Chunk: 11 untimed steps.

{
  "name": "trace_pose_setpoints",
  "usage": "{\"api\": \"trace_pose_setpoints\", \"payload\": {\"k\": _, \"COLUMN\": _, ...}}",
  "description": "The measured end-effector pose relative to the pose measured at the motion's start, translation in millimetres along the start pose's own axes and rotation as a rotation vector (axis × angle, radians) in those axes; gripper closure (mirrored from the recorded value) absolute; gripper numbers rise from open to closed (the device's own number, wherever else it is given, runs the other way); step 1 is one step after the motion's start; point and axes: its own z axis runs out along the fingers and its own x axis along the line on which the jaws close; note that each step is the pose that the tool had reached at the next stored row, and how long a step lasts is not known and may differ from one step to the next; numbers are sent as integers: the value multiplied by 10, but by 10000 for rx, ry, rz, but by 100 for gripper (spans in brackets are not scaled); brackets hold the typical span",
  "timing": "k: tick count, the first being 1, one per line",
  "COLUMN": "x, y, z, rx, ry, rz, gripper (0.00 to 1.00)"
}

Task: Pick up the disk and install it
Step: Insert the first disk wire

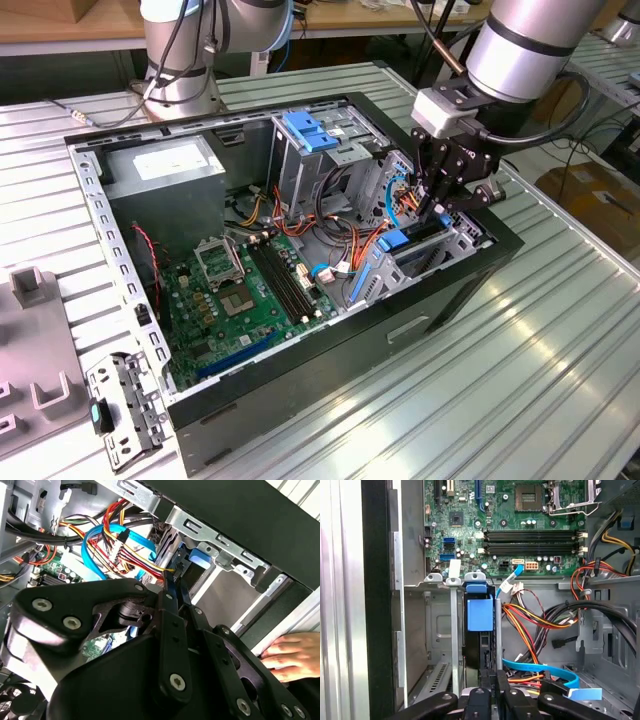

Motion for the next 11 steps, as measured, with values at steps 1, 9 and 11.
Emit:
{"api": "trace_pose_setpoints", "payload": {"k": 1, "x": 0, "y": 0, "z": -9, "rx": 0, "ry": 5, "rz": 0, "gripper": 84}}
{"api": "trace_pose_setpoints", "payload": {"k": 9, "x": 5, "y": -3, "z": -13, "rx": 33, "ry": 6, "rz": 0, "gripper": 84}}
{"api": "trace_pose_setpoints", "payload": {"k": 11, "x": 9, "y": -3, "z": -13, "rx": 66, "ry": 5, "rz": -1, "gripper": 84}}
